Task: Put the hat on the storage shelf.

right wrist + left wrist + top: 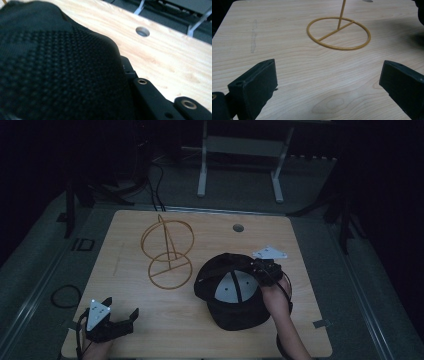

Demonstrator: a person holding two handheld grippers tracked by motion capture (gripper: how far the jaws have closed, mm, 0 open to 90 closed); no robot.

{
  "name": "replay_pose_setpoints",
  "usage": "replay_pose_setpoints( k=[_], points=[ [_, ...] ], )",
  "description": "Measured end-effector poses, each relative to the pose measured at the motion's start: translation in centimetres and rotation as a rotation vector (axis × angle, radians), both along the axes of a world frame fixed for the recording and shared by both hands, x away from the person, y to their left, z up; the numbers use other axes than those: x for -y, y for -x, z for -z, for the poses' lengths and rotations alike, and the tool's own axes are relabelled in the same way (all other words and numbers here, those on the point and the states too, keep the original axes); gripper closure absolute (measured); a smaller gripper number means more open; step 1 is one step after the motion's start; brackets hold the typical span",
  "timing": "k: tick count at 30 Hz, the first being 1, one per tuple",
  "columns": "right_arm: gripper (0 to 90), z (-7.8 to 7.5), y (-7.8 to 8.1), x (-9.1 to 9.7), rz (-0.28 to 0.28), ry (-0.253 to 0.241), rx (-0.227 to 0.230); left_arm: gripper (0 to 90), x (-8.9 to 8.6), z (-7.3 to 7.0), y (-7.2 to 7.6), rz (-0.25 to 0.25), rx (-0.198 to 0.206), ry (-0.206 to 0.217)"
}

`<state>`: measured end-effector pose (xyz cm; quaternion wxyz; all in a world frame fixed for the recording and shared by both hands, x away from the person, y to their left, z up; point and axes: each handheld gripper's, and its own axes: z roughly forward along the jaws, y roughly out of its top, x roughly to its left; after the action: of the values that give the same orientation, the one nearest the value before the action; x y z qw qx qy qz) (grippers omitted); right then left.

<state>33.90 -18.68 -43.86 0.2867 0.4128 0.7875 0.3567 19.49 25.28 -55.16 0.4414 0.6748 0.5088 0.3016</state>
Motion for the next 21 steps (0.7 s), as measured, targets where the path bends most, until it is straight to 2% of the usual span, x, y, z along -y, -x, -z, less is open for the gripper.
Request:
replay_pose_setpoints(
  k=[3,7,9,10,13,14,15,17,20,21],
  points=[
    [89.7,-1.0,0.3,-0.2,-0.004,0.003,0.033,2.0,-0.1,0.1,0.0,-0.005,-0.004,0.009],
    [89.7,-2.5,0.4,-0.1,-0.007,-0.036,0.059,2.0,-0.1,0.0,0.1,-0.002,0.005,0.027],
    [89.7,-2.9,0.4,-0.1,-0.01,-0.038,0.064,2.0,0.0,0.0,0.1,-0.001,0.003,0.026],
    [89.7,-3.8,0.6,0.0,-0.011,-0.046,0.087,2.0,0.3,-0.1,0.2,0.012,0.006,0.04],
    [89.7,-4.6,0.7,0.0,-0.006,-0.056,0.106,2.0,0.9,-0.2,0.3,0.032,0.001,0.038],
    [89.7,-5.3,0.9,0.2,-0.003,-0.067,0.123,2.0,1.8,-0.3,0.5,0.058,-0.001,0.031],
    [89.7,-5.3,0.9,0.2,-0.003,-0.067,0.123,2.0,1.8,-0.3,0.5,0.058,-0.001,0.031],
    [89.8,-6.5,1.1,0.6,-0.003,-0.094,0.149,2.0,3.1,-0.6,0.8,0.097,-0.002,0.057],
    [89.7,-7.8,1.5,1.1,-0.004,-0.127,0.176,2.1,4.3,-1.3,1.0,0.129,0.006,0.07],
    [89.7,-7.8,1.5,1.1,-0.004,-0.127,0.176,2.1,4.3,-1.3,1.0,0.129,0.006,0.07]
  ],
)
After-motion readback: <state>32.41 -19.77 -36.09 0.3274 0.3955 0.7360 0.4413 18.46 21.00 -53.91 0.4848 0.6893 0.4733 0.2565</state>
